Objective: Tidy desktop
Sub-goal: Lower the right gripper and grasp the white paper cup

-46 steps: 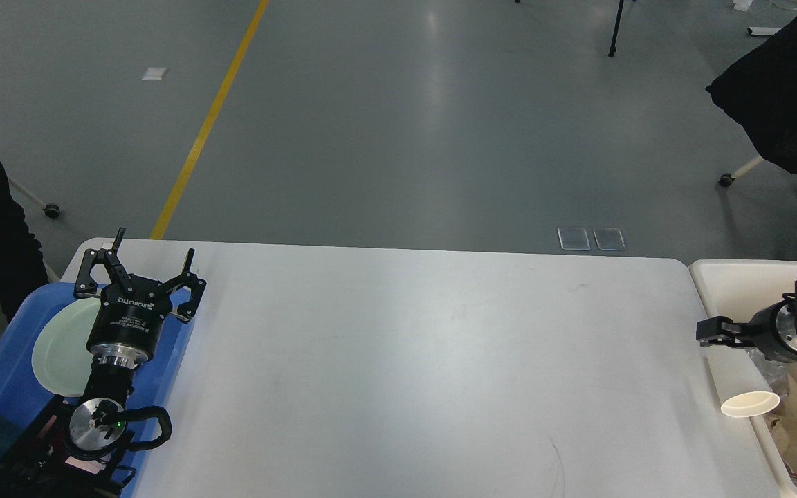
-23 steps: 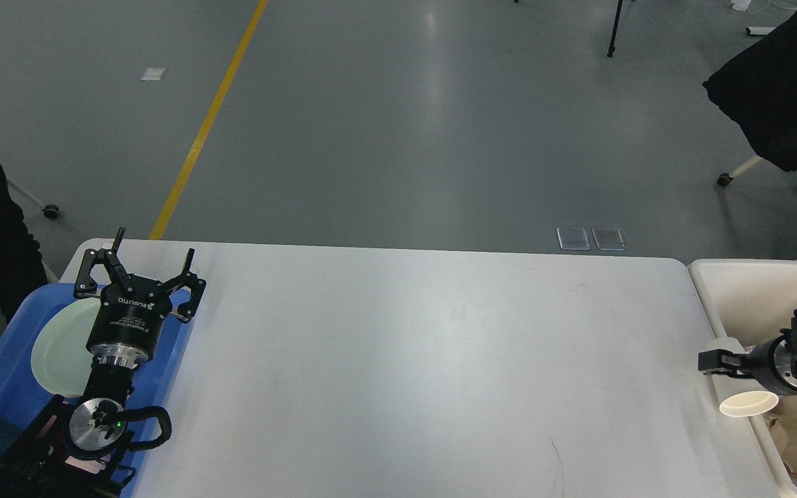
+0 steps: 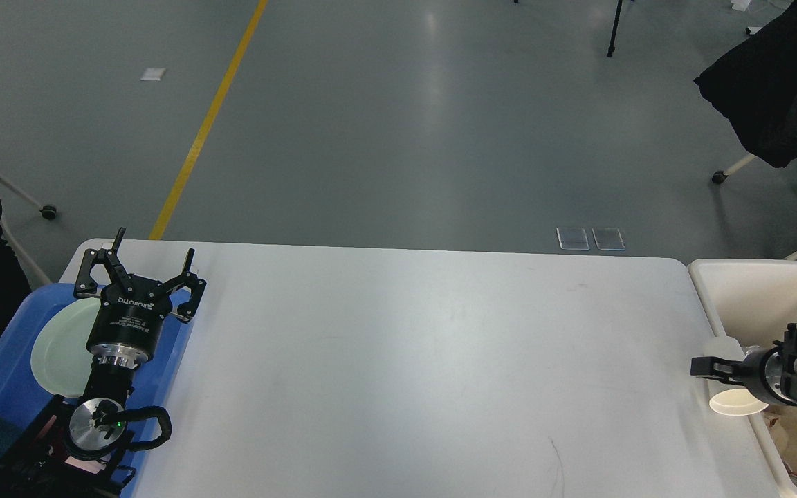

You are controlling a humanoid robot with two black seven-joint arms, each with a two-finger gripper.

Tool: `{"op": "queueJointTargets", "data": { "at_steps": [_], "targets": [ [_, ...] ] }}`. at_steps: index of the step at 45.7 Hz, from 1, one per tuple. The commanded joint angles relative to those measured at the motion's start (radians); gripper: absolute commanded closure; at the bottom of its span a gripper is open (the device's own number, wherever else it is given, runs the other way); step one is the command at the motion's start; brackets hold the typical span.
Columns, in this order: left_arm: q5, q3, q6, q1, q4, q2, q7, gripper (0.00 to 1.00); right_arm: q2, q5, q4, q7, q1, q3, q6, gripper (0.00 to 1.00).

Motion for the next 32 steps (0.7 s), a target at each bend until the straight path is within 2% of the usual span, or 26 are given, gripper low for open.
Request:
{"op": "queueJointTargets", "data": {
  "at_steps": [1, 7, 9, 12, 14, 16, 19, 26, 32],
  "targets": [
    [0.000, 0.000, 0.000, 0.000, 0.000, 0.000, 0.000, 0.04, 0.007, 0.030, -0.005, -0.001, -0.025, 0.001, -0.039, 0.07],
    [0.000, 0.000, 0.000, 0.000, 0.000, 0.000, 0.000, 0.04, 0.015, 0.102, -0.016, -0.001, -0.032, 0.001, -0.043, 0.21],
    [0.000, 0.000, 0.000, 0.000, 0.000, 0.000, 0.000, 0.04, 0.015, 0.124, -0.015, -0.002, -0.029, 0.001, -0.042, 0.30],
    [0.000, 0.000, 0.000, 0.000, 0.000, 0.000, 0.000, 0.04, 0.016, 0.142, -0.012, -0.005, -0.029, 0.001, -0.037, 0.55],
    [0.000, 0.000, 0.000, 0.000, 0.000, 0.000, 0.000, 0.04, 0.016, 0.145, -0.005, -0.007, -0.028, 0.001, -0.033, 0.81],
    [0.000, 0.000, 0.000, 0.000, 0.000, 0.000, 0.000, 0.04, 0.015, 0.147, -0.004, -0.011, -0.029, 0.001, -0.028, 1.00],
    [0.000, 0.000, 0.000, 0.000, 0.000, 0.000, 0.000, 0.04, 0.015, 0.150, -0.001, -0.027, -0.026, 0.001, -0.025, 1.00],
    [0.000, 0.000, 0.000, 0.000, 0.000, 0.000, 0.000, 0.04, 0.002, 0.170, 0.016, -0.027, -0.009, 0.036, -0.023, 1.00],
    [0.000, 0.000, 0.000, 0.000, 0.000, 0.000, 0.000, 0.04, -0.056, 0.223, 0.071, -0.028, 0.021, 0.081, -0.016, 1.00]
  ]
}}
